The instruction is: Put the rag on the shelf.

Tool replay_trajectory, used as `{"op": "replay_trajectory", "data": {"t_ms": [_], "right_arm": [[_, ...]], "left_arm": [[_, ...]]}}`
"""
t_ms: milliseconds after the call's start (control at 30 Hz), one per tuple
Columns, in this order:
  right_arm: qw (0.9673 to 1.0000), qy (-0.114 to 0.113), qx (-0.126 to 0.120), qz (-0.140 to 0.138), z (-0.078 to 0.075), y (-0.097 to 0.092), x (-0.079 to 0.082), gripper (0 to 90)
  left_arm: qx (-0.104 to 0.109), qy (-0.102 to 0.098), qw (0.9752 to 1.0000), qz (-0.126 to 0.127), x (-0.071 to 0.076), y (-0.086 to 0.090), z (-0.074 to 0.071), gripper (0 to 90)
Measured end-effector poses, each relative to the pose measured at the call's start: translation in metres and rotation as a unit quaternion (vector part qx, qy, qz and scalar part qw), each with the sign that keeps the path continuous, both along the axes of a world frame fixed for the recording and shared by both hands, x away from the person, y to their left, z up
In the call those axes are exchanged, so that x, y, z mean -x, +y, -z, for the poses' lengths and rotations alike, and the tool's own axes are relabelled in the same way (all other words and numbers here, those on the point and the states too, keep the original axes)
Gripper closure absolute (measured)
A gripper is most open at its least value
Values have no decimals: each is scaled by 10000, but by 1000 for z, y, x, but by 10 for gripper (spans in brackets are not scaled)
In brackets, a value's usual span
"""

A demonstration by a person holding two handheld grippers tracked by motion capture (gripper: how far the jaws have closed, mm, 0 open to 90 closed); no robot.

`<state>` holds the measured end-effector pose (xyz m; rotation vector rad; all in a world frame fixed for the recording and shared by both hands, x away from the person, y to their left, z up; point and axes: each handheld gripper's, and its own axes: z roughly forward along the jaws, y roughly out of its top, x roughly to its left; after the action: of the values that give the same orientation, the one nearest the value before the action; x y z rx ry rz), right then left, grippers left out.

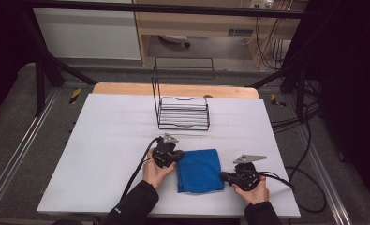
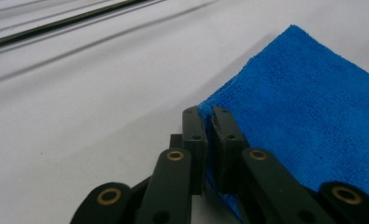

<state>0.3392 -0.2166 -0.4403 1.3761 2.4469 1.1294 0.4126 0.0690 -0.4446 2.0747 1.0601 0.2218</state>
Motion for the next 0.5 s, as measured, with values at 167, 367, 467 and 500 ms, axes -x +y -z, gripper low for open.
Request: {"op": "replay_trajectory", "data": {"t_ms": [167,367,467,500], "right_arm": [[9994,-310,-63,-121,-3,-3,-4,614],[9954,-938,-212,6,-10,-7,-33,486],[9955,-934,-154,58,-7,-3,-53,485],[9958,-902,-103,64,-6,-2,-59,488]], "left_arm": [[139,-87,9999,-12,-8,4,3,752],[340,6,9994,38,-16,7,5,698],[246,20,9997,76,-17,6,7,728],[233,30,9997,92,-17,7,7,738]]}}
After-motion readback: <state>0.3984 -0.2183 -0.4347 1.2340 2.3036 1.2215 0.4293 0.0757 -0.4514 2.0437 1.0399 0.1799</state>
